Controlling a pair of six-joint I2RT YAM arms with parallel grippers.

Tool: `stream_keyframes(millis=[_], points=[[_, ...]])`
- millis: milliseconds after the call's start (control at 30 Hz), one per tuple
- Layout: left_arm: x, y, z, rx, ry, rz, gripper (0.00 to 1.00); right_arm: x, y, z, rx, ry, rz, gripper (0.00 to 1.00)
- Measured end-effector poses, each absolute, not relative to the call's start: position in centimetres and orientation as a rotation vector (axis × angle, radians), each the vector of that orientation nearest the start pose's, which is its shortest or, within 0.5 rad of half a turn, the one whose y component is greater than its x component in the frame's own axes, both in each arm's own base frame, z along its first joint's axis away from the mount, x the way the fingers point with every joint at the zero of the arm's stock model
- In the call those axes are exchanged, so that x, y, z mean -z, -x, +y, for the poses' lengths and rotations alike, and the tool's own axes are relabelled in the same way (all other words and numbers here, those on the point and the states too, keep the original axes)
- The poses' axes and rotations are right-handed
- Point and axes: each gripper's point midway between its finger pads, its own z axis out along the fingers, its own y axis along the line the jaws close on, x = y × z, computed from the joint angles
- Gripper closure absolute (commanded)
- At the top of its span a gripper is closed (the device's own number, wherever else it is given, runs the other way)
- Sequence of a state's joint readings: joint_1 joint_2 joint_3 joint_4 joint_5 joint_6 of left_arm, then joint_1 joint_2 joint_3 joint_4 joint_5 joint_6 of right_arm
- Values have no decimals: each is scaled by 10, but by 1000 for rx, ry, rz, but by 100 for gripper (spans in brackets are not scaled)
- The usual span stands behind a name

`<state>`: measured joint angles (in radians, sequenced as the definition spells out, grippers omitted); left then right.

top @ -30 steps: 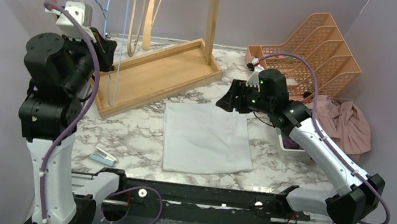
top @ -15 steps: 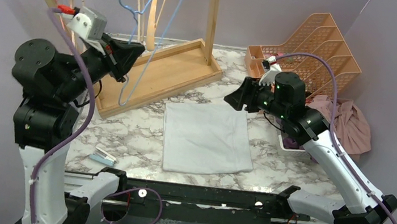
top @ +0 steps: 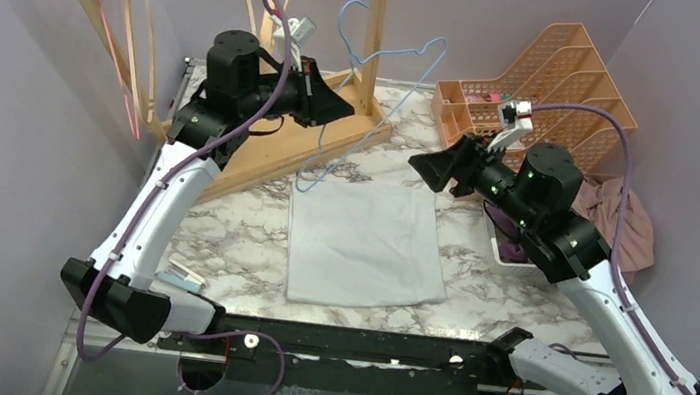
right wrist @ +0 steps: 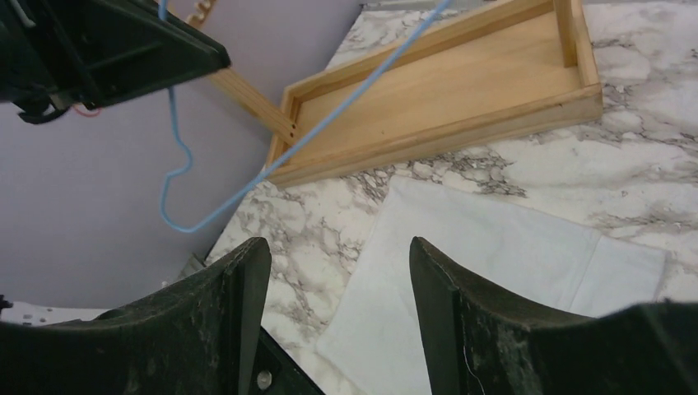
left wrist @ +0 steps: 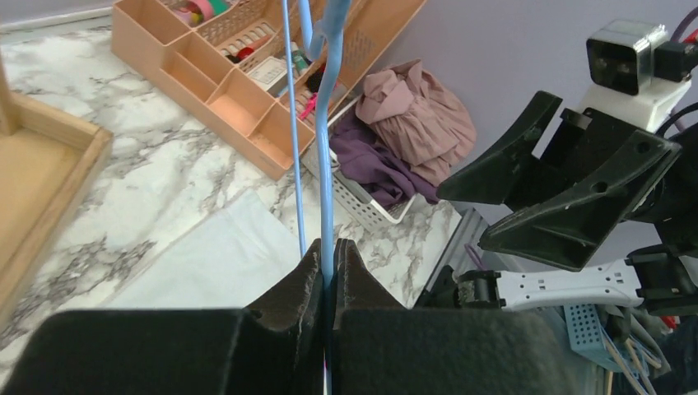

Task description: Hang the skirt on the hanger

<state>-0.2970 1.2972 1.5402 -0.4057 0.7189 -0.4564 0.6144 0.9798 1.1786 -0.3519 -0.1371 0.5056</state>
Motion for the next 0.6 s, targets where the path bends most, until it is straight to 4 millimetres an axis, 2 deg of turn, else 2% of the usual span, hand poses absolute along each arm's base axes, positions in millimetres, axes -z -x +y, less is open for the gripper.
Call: stream_keyframes(millis=[200, 267, 367, 600], points=[[-414, -292, -277, 1198, -471, 1755, 100, -397, -264, 244, -1002, 140, 1775, 29], [-408, -289, -289, 1198, -480, 1748, 100, -400, -271, 251, -1036, 108, 1778, 29], [-389, -287, -302, 1196, -477, 1770, 100, -399, -281, 263, -1086, 63, 1790, 29], [-357, -286, -313, 1223, -434, 1813, 100, -388, -307, 287, -1159, -10, 1810, 35]])
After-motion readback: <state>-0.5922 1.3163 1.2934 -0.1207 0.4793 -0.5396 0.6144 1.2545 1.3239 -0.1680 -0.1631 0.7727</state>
